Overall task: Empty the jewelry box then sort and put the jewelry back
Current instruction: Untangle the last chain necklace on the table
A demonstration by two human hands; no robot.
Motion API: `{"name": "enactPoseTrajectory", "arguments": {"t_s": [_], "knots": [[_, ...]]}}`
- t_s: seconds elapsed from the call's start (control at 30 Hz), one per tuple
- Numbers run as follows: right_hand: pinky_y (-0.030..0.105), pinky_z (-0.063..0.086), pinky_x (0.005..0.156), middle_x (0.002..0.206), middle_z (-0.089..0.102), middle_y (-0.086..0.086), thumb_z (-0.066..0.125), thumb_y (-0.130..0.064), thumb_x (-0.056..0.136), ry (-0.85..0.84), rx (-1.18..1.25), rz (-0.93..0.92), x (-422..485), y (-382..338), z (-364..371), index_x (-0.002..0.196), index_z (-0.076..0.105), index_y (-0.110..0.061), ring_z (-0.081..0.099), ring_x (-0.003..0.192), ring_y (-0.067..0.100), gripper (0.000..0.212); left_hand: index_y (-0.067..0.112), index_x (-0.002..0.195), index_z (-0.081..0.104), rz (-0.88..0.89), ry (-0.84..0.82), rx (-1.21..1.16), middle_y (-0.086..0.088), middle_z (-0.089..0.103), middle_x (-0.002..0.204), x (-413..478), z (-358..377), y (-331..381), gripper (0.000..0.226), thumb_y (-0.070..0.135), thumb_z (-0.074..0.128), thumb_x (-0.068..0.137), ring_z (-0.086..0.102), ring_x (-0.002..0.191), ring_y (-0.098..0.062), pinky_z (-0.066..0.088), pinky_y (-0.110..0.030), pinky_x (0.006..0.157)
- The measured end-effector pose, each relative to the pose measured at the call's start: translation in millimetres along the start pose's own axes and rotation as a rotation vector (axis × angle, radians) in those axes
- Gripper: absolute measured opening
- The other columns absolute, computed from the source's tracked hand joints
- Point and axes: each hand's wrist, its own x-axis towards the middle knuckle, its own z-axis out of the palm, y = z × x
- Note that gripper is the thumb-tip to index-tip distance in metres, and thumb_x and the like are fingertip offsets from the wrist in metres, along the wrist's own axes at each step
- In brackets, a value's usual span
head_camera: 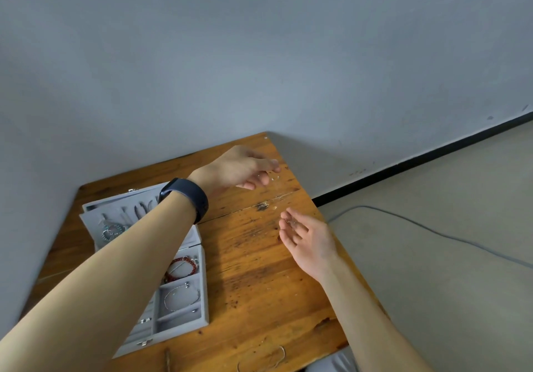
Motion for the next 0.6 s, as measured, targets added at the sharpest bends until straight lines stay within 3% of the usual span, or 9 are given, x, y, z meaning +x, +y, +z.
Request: {"name": "enactPoseTrajectory", "arguments": {"t_s": [0.1, 0.2, 0.43, 0.6], "knots": [[0.035, 0.054, 0.096, 0.115, 0.072, 0.016, 0.063, 0.0, 0.094, -0.002, -0.025, -0.02, 3, -3, -5, 0.12, 0.067, 0.0, 0.069, 0.105, 0.024, 0.026, 0.016, 0.099, 0.074, -0.006, 0.032, -0.139, 0.0, 0.065, 0.064, 1, 3, -6, 0.019, 0.031, 0.062, 0.098, 0.07, 0.074, -0.011, 0.057, -0.032, 0.085], [0.033, 0.053, 0.094, 0.112, 0.072, 0.016, 0.063, 0.009, 0.089, -0.02, -0.068, -0.046, 2, -8, -12, 0.118, 0.069, 0.0, 0.069, 0.102, 0.024, 0.03, 0.015, 0.102, 0.072, -0.026, 0.082, -0.256, 0.003, 0.059, 0.061, 4, 7, -16, 0.019, 0.03, 0.062, 0.099, 0.065, 0.064, -0.014, 0.056, -0.028, 0.069], [0.032, 0.055, 0.089, 0.11, 0.074, 0.013, 0.068, 0.0, 0.088, -0.022, -0.377, -0.16, 2, -26, -34, 0.116, 0.07, -0.004, 0.069, 0.102, 0.025, 0.028, 0.011, 0.099, 0.071, -0.178, 0.263, -0.513, 0.003, 0.052, 0.062, 22, 15, -56, 0.019, 0.029, 0.067, 0.096, 0.05, 0.051, -0.013, 0.047, -0.028, 0.059], [0.032, 0.057, 0.088, 0.101, 0.077, 0.002, 0.07, -0.006, 0.09, 0.081, -0.695, -0.245, 18, -40, -47, 0.108, 0.076, -0.017, 0.07, 0.099, 0.022, 0.022, 0.011, 0.095, 0.069, -0.347, 0.306, -0.675, 0.002, 0.06, 0.07, 33, 33, -96, 0.013, 0.023, 0.065, 0.097, 0.058, 0.058, -0.015, 0.046, -0.03, 0.062]]}}
